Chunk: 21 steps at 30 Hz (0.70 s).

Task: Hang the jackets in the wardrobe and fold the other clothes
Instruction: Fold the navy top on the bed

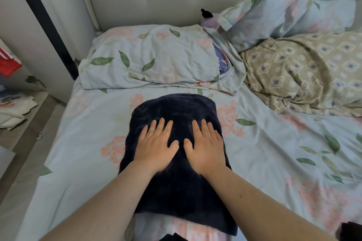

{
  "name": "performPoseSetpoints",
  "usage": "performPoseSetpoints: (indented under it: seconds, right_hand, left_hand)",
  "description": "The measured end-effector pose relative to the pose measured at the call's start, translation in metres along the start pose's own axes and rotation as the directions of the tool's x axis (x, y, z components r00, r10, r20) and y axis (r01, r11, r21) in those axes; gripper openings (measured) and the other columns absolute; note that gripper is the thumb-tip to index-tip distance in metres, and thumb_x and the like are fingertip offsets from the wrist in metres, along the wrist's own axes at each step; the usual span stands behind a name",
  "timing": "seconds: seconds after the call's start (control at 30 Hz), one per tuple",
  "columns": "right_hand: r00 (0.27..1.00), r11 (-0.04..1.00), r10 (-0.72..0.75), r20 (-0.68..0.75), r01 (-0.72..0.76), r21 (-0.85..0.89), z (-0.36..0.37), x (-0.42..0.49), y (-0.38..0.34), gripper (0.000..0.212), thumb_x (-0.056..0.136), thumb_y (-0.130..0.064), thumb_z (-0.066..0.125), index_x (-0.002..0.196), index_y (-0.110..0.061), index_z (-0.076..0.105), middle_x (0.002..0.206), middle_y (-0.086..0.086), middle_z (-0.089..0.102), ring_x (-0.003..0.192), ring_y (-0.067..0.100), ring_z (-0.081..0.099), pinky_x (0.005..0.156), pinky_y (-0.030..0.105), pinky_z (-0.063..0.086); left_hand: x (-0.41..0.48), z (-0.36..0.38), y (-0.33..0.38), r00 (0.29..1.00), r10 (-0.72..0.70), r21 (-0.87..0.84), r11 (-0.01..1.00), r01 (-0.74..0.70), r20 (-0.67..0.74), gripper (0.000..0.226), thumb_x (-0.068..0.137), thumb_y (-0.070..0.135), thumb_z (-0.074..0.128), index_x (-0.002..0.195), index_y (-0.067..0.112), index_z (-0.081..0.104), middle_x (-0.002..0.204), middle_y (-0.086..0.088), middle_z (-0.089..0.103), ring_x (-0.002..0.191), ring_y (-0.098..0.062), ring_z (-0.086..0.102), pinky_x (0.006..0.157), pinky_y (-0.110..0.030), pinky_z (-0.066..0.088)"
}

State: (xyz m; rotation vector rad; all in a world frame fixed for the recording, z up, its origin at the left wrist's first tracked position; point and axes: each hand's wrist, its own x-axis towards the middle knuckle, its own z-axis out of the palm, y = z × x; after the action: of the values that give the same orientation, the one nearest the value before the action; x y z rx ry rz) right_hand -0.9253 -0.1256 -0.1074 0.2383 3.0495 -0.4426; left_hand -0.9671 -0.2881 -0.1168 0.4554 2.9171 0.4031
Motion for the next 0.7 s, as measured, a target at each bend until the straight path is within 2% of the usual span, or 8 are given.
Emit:
performPoseSetpoints:
  seconds: [0.13,0.27,0.43,0.5,0.53,0.6,0.67,0.7]
  right_hand:
    - [0.998,0.999,0.005,0.057,-0.003,-0.038,-0.008,0.001,-0.002,0.074,0.096,-0.056,0.02,0.159,-0.024,0.001,0.167,0.008,-0.003,0.154,0.025,-0.005,0.124,0.042,0.0]
    - [0.996,0.999,0.023,0.083,-0.019,-0.044,-0.013,-0.012,-0.006,0.075,0.095,-0.057,0.018,0.159,-0.025,-0.005,0.167,0.008,-0.008,0.153,0.025,-0.008,0.123,0.043,-0.004]
    - [0.999,1.0,0.024,0.048,-0.024,0.007,-0.016,-0.039,-0.008,0.074,0.096,-0.058,0.015,0.158,-0.026,-0.007,0.167,0.006,-0.009,0.153,0.025,-0.008,0.123,0.042,-0.006]
    - [0.999,0.996,0.02,-0.037,-0.017,0.089,-0.016,-0.053,-0.007,0.071,0.097,-0.057,0.018,0.159,-0.027,0.002,0.167,0.003,-0.002,0.154,0.022,-0.003,0.123,0.039,-0.005]
    - [0.991,0.987,0.057,-0.119,-0.038,0.155,-0.016,-0.062,-0.005,0.07,0.097,-0.056,0.022,0.159,-0.026,0.011,0.167,0.003,0.007,0.154,0.021,0.004,0.124,0.038,0.0]
    - [0.932,0.923,0.275,-0.236,-0.188,0.335,-0.015,-0.079,0.001,0.075,0.091,-0.06,0.04,0.154,-0.021,0.03,0.16,0.005,0.031,0.147,0.024,0.026,0.122,0.041,0.019]
    - [0.846,0.735,0.52,-0.117,-0.373,0.567,-0.015,-0.091,0.006,0.086,0.075,-0.072,0.055,0.142,-0.018,0.044,0.139,0.006,0.054,0.129,0.027,0.049,0.108,0.042,0.041]
    - [0.825,0.646,0.565,-0.017,-0.429,0.632,-0.017,-0.094,0.008,0.084,0.067,-0.076,0.058,0.129,-0.02,0.053,0.123,0.001,0.063,0.114,0.024,0.059,0.097,0.04,0.049]
  left_hand:
    - [-0.005,-0.008,0.004,0.999,-0.019,-0.005,1.0,0.019,0.033,0.068,0.097,0.054,0.02,0.157,0.034,-0.006,0.165,0.004,-0.011,0.151,-0.015,-0.015,0.123,-0.038,-0.01]
    - [-0.03,-0.01,0.004,0.998,-0.061,-0.098,0.993,0.064,0.034,0.066,0.098,0.058,0.016,0.157,0.035,-0.005,0.165,0.006,-0.013,0.15,-0.013,-0.017,0.12,-0.035,-0.012]
    - [-0.074,-0.008,-0.008,0.993,-0.095,-0.157,0.982,0.104,0.065,0.068,0.097,0.063,0.01,0.156,0.034,-0.01,0.163,0.009,-0.02,0.146,-0.007,-0.024,0.119,-0.032,-0.013]
    - [-0.089,-0.007,-0.012,0.991,-0.121,-0.148,0.981,0.129,0.061,0.071,0.096,0.065,0.009,0.156,0.033,-0.012,0.163,0.008,-0.02,0.147,-0.009,-0.023,0.121,-0.034,-0.012]
    - [-0.096,-0.006,-0.014,0.988,-0.141,-0.138,0.979,0.148,0.057,0.072,0.096,0.067,0.009,0.156,0.033,-0.012,0.163,0.008,-0.02,0.148,-0.01,-0.022,0.122,-0.036,-0.01]
    - [-0.108,-0.004,-0.017,0.978,-0.2,-0.137,0.969,0.207,0.058,0.076,0.094,0.071,0.011,0.155,0.035,-0.014,0.162,0.011,-0.02,0.149,-0.012,-0.021,0.123,-0.043,-0.006]
    - [-0.116,-0.005,-0.019,0.966,-0.251,-0.175,0.95,0.259,0.066,0.081,0.091,0.076,0.016,0.155,0.035,-0.013,0.162,0.014,-0.02,0.15,-0.011,-0.018,0.123,-0.05,0.003]
    - [-0.119,-0.007,-0.019,0.961,-0.268,-0.204,0.939,0.275,0.062,0.086,0.09,0.077,0.021,0.156,0.034,-0.012,0.163,0.013,-0.018,0.151,-0.012,-0.014,0.122,-0.051,0.011]
